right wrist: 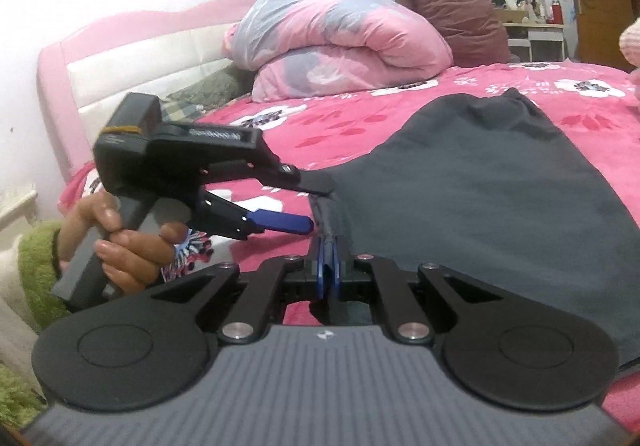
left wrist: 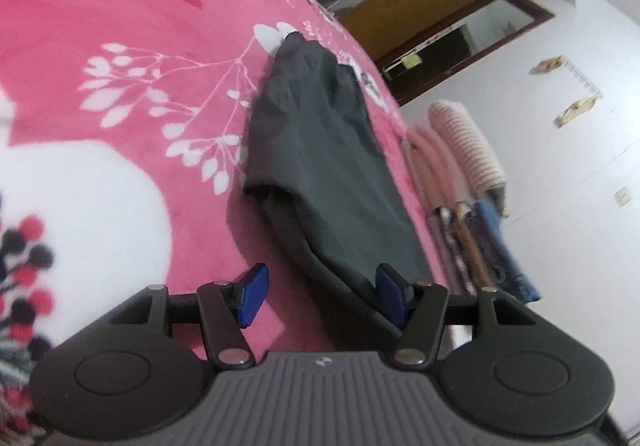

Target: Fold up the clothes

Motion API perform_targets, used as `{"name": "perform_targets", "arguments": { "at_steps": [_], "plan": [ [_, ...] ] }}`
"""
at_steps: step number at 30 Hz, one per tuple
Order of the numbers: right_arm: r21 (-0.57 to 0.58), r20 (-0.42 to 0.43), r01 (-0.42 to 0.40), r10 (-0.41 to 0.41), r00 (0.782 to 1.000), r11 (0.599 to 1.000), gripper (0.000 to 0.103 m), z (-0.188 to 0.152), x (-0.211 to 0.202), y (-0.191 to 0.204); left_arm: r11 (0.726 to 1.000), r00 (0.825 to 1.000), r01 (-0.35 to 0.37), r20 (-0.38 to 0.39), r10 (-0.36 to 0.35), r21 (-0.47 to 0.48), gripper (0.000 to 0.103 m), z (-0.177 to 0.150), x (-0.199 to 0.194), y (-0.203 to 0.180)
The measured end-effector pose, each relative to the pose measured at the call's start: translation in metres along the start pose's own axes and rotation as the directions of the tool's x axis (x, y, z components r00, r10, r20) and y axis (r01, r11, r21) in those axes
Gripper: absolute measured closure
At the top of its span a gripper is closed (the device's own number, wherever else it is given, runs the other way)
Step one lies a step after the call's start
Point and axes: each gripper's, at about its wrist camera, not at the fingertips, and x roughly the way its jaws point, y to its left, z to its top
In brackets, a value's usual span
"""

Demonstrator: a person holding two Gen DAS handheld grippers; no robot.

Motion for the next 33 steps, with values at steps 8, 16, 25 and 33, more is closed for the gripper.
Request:
{"name": "perform_targets", "arguments": {
  "at_steps": [8,16,25,33],
  "plan": [
    [0.091,0.04,0.008,-0.012,0.999,0.996,0.1,-0.009,-0.006,-0.025,0.997,0.999,0.01,0.047,-0.013,0.075,0.043,0.024,0.013,-0.028],
    [0.26,0.064,0.02,-0.037,0.997,0.965,0.1,-0.022,-0.008,-0.058,0.982,0.999,0.02,0.04,-0.028,0.187,0.043,0.037,0.033,-0.055],
    [0.314,0.065,-0.026,0.006,0.998,0.949,0.1,-0.032,-0.005,-0.079,0.96,0.971,-0.189,0.183,0.152,0.207,0.044,0.026,0.001,-0.04],
    [0.359,0.067,-0.04,0.017,0.998,0.932,0.1,-0.034,-0.005,-0.089,0.79,0.883,-0.464,0.277,0.379,0.4,0.047,0.026,0.039,-0.065]
  ]
}}
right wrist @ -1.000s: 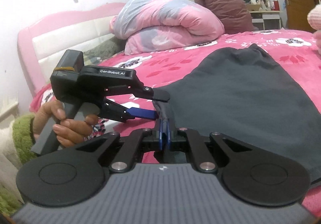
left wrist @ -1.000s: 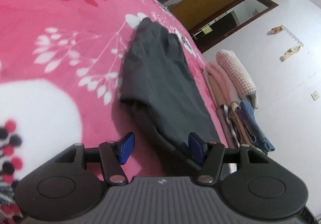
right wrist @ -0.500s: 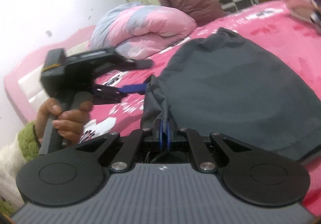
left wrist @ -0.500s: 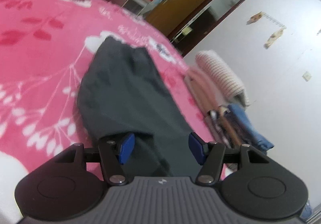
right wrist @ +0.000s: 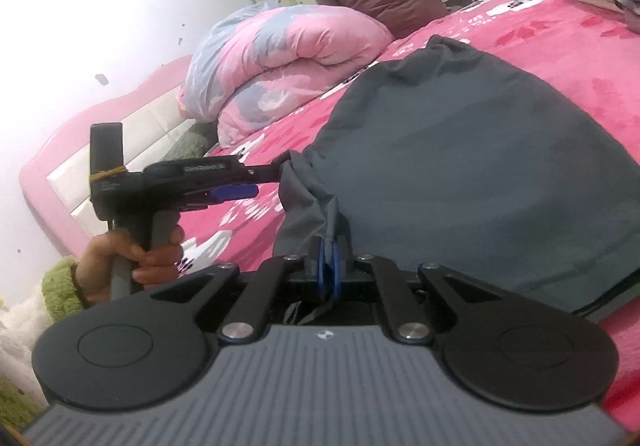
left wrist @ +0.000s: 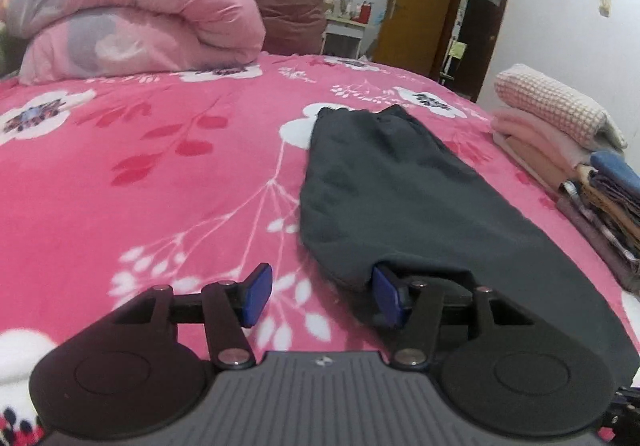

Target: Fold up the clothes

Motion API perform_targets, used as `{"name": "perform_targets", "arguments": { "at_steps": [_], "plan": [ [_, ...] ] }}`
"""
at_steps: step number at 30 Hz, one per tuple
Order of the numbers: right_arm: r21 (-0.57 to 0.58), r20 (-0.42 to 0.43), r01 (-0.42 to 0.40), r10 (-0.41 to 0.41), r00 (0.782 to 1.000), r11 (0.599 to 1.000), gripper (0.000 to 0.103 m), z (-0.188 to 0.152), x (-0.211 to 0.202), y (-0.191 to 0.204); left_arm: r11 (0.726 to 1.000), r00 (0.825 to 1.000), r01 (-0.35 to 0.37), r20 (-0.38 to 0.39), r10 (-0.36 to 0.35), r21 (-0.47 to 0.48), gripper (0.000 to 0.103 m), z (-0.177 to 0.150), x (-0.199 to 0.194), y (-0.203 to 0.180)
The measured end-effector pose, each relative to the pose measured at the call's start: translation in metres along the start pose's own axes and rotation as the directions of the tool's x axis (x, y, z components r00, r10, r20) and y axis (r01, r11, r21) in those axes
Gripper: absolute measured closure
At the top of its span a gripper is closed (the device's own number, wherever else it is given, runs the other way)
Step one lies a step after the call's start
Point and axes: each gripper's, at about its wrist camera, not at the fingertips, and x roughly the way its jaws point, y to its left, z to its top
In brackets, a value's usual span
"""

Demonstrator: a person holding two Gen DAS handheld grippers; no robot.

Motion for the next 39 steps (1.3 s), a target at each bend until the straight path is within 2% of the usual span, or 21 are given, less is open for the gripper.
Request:
{"name": "perform_targets", "arguments": {
  "at_steps": [7,13,19,24,29,34,36,39],
  "plan": [
    [0.046,0.012,0.011,-0.012,1.0,0.999,0.1,-0.001,-0.002,-0.013,1.0,0.998,-0.008,0.064,0.009,-0.019,0.047,-0.004,-0.021,0.01],
    [0.082,0.011,-0.007,0.006,1.0,0.997,0.1,-0.003,0.003,-0.022,0.998,1.0,-0.014,0.0,0.014,0.067,0.048,-0.005,0.006,-0.002],
    [0.094,0.015,-0.013,0.011,1.0,0.996,0.1,-0.005,0.003,-0.024,0.99,1.0,0.025,-0.007,-0.024,0.138,0.048,-0.001,0.026,-0.022],
    [0.095,0.016,-0.015,0.014,1.0,0.995,0.1,-0.006,0.001,-0.023,0.975,0.999,0.009,-0.043,0.001,0.223,0.048,-0.01,0.044,-0.038],
    [-0.032,-0.012,0.05,-0.05,0.999,0.998,0.095,-0.001,-0.013,-0.009,0.976,0.999,0.021,-0.035,-0.014,0.216,0.048,-0.017,0.047,-0.036],
    [-0.152,0.06,0.142,-0.134,0.989,0.978,0.094,0.012,-0.041,0.006,0.979,0.999,0.039,-0.034,-0.033,0.199,0.047,-0.017,0.047,-0.031],
    [-0.188,0.092,0.108,-0.092,0.991,0.976,0.094,0.016,-0.042,0.014,0.979,0.999,0.04,-0.034,-0.034,0.2,0.047,-0.017,0.047,-0.03],
    [-0.225,0.075,0.021,-0.004,0.997,0.974,0.094,0.013,-0.025,0.024,0.979,0.999,0.044,-0.034,-0.038,0.201,0.046,-0.017,0.047,-0.03]
  ]
}}
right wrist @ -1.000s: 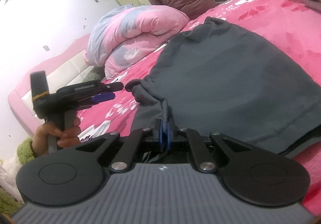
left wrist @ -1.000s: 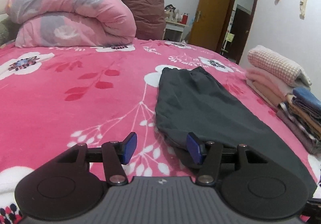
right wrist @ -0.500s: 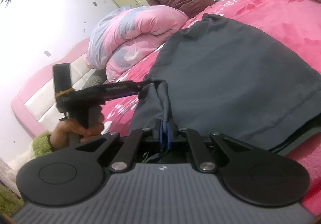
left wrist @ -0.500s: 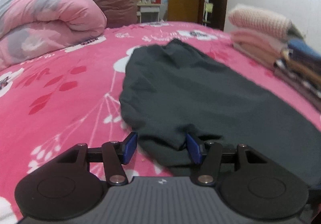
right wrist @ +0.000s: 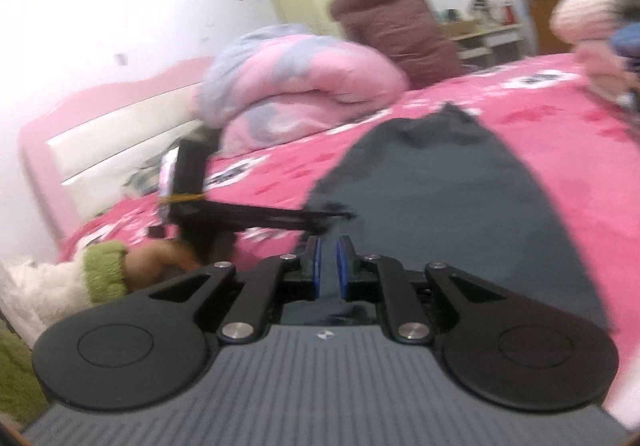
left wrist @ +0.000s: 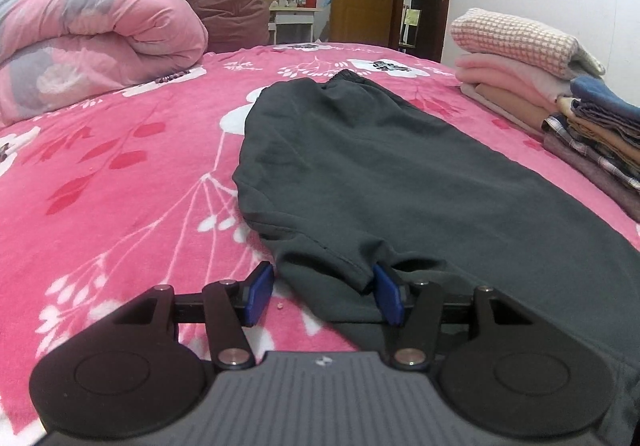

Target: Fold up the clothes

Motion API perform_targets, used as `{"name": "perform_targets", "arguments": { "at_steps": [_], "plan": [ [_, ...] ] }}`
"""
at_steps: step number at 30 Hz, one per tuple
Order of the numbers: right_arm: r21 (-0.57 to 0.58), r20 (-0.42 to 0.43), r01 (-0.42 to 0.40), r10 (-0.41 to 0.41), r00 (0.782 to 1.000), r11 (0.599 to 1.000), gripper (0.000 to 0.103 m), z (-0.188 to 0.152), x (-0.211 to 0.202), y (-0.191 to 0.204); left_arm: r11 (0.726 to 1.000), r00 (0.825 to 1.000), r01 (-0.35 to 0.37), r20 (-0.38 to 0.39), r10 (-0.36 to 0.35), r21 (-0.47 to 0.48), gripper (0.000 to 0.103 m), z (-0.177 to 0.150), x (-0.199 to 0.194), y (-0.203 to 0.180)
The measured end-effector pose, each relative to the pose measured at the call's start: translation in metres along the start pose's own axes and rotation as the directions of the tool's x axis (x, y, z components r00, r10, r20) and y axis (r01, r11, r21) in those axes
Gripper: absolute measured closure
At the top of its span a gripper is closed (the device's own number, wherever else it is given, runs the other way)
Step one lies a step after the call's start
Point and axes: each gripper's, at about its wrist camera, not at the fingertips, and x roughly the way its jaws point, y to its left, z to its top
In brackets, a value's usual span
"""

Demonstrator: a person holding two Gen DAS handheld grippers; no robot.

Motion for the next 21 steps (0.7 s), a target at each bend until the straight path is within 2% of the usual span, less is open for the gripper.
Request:
{"name": "perform_targets", "arguments": {
  "at_steps": [3,6,11,15,21],
  "plan": [
    [-0.055,-0.072,-0.018,0.014,0.997,0.998,0.094,-0.015,0.023,0.007,1.0,1.0,0.006,0.002,-0.006,-0.004,0.045,0.0,0.001,0.001],
    [-0.128,-0.15,0.034,-0.053,0.987,0.991,0.096,-0.037,0.027,0.008,1.0,1.0,0.013,0.003,-0.013,-0.009,0.044,0.0,0.001,0.003],
    [-0.156,-0.227,0.086,-0.12,0.966,0.984,0.095,-0.031,0.007,0.014,1.0,1.0,0.018,0.008,-0.018,-0.011,0.043,-0.001,0.002,0.004],
    [-0.175,-0.145,0.05,-0.076,0.986,0.983,0.095,-0.006,-0.01,0.029,1.0,1.0,0.021,0.008,-0.021,-0.014,0.043,-0.001,0.002,0.004],
    [-0.209,-0.1,0.049,-0.071,0.992,0.977,0.095,0.0,0.026,0.027,1.0,1.0,0.011,0.006,-0.011,-0.016,0.043,0.001,-0.001,0.004]
  ]
}}
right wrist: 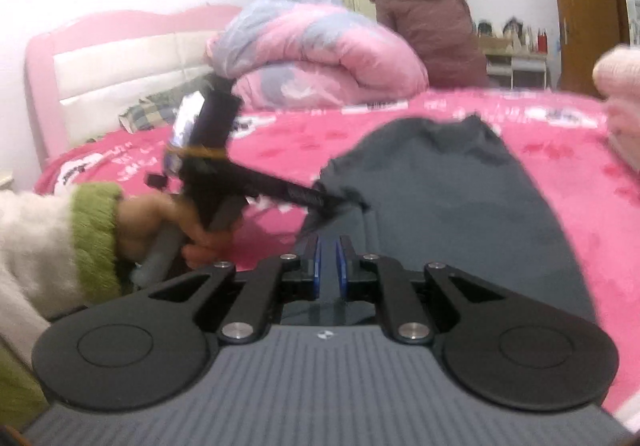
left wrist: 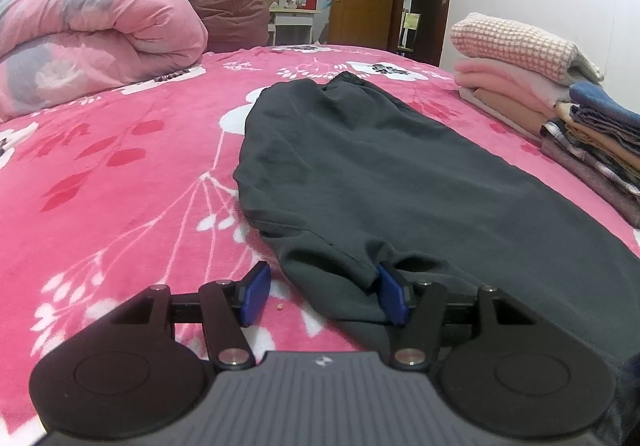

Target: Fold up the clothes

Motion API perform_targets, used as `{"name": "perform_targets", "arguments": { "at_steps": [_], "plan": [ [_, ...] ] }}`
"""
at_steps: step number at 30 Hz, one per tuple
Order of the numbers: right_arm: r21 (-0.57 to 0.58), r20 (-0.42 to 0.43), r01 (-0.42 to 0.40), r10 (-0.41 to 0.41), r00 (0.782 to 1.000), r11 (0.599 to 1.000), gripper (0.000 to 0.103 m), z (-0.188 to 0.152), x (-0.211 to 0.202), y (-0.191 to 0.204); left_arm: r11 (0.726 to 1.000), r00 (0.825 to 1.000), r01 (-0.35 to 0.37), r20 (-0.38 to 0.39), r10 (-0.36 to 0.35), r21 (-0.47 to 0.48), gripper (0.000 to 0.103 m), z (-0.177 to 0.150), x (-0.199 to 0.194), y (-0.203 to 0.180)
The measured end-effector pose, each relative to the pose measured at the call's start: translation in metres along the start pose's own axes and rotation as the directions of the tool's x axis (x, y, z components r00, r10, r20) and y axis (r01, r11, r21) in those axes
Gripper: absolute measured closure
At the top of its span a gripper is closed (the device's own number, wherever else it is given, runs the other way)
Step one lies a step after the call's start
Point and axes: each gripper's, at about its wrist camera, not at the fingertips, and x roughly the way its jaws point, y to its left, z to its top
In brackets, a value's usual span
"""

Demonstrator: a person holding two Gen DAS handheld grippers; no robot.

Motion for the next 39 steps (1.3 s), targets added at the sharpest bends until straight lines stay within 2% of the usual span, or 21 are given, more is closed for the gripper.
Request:
{"name": "perform_targets", "arguments": {
  "at_steps": [1,3,5,7,9,11,14,16,20,24,30,32,35,39],
  "plan": [
    [0.02,-0.046,0.014,-0.013,0.999,1.0,0.095,-0.007,0.01,-0.004,1.0,1.0,-0.008,0.004,0.008,-0.004,0.043,0.001,-0.004,0.001],
    [0.084,-0.067,0.009,-0.003,0.998,0.996,0.096,-0.021,0.018,-0.016,1.0,0.999,-0.027,0.031,0.027,-0.014,0.043,0.002,-0.019,0.005],
    [0.157,-0.08,-0.007,0.019,0.997,0.988,0.097,-0.026,0.022,-0.027,0.999,0.997,-0.032,0.074,0.031,0.014,0.044,0.002,-0.042,0.005],
    [0.197,-0.085,-0.026,0.044,0.995,0.98,0.097,-0.024,0.022,-0.034,0.995,0.993,-0.027,0.117,0.015,0.101,0.045,-0.001,-0.067,-0.001],
    [0.214,-0.087,-0.044,0.064,0.994,0.976,0.097,-0.023,0.023,-0.039,0.966,0.992,-0.002,0.126,-0.031,0.257,0.046,-0.011,-0.089,-0.017],
    [0.227,-0.091,-0.066,0.088,0.992,0.972,0.097,-0.023,0.024,-0.043,0.906,0.991,0.045,0.092,-0.092,0.422,0.047,-0.027,-0.103,-0.037],
    [0.251,-0.103,-0.095,0.124,0.987,0.963,0.097,-0.021,0.023,-0.049,0.776,0.988,0.099,0.032,-0.152,0.623,0.049,-0.054,-0.111,-0.065],
    [0.273,-0.108,-0.11,0.144,0.984,0.956,0.097,-0.02,0.023,-0.054,0.69,0.986,0.121,-0.005,-0.168,0.713,0.053,-0.069,-0.108,-0.079],
    [0.343,-0.117,-0.139,0.189,0.975,0.929,0.097,-0.019,0.025,-0.065,0.516,0.982,0.124,-0.031,-0.185,0.848,0.063,-0.09,-0.099,-0.096],
    [0.4,-0.121,-0.166,0.232,0.965,0.901,0.097,-0.019,0.027,-0.074,0.428,0.975,0.167,-0.084,-0.207,0.888,0.066,-0.086,-0.097,-0.097],
    [0.459,-0.101,-0.19,0.263,0.959,0.868,0.097,-0.024,0.028,-0.083,0.277,0.972,0.149,-0.089,-0.217,0.949,0.066,-0.092,-0.094,-0.111],
    [0.488,-0.093,-0.197,0.275,0.957,0.85,0.097,-0.025,0.028,-0.086,0.239,0.969,0.15,-0.094,-0.229,0.959,0.066,-0.093,-0.093,-0.117],
    [0.516,-0.081,-0.208,0.29,0.954,0.831,0.097,-0.026,0.029,-0.091,0.21,0.964,0.166,-0.114,-0.24,0.964,0.067,-0.091,-0.088,-0.123],
    [0.558,-0.048,-0.223,0.298,0.953,0.799,0.096,-0.028,0.024,-0.096,0.219,0.959,0.187,-0.129,-0.254,0.958,0.072,-0.088,-0.084,-0.128]
  ]
}}
